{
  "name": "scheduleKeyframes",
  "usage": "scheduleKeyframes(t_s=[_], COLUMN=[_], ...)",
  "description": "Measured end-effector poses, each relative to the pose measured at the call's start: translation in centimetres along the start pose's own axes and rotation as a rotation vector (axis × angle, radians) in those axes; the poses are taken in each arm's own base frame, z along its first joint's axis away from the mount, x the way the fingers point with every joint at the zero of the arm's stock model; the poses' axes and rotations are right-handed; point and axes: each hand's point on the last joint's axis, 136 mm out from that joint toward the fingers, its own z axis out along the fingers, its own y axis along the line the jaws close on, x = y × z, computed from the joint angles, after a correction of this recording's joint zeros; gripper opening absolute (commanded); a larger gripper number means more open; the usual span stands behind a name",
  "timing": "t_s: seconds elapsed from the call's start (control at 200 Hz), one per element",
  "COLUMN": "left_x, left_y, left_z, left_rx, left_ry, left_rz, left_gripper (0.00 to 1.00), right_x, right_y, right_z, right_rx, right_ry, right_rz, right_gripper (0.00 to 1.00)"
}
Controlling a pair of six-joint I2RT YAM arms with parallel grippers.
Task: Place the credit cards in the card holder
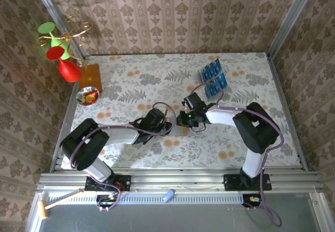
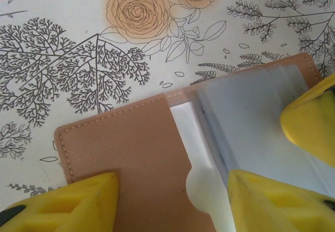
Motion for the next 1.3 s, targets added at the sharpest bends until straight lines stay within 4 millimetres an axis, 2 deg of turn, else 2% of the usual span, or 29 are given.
scheduleKeyframes(t_s=[0.285, 0.65, 1.01, 1.295], left_x=[-0.2, 0.0, 0.0, 0.1], left_y=[-0.1, 0.0, 0.2, 0.2], left_z=[0.0, 0.1, 0.2, 0.2], left_rx=[0.012, 0.002, -0.006, -0.007], left_ry=[-0.018, -0.015, -0.015, -0.012], left_rz=[-0.003, 0.000, 0.003, 0.004], left_gripper=[0.61, 0.54, 0.56, 0.56], right_x=[-0.1, -0.2, -0.4, -1.9], right_y=[0.6, 0.8, 1.0, 0.1], right_z=[0.4, 0.3, 0.2, -0.8], right_rx=[-0.004, -0.003, -0.002, 0.012], right_ry=[0.005, 0.007, 0.007, -0.012], right_rz=[-0.008, -0.007, -0.007, 0.023], right_gripper=[0.16, 0.16, 0.16, 0.16])
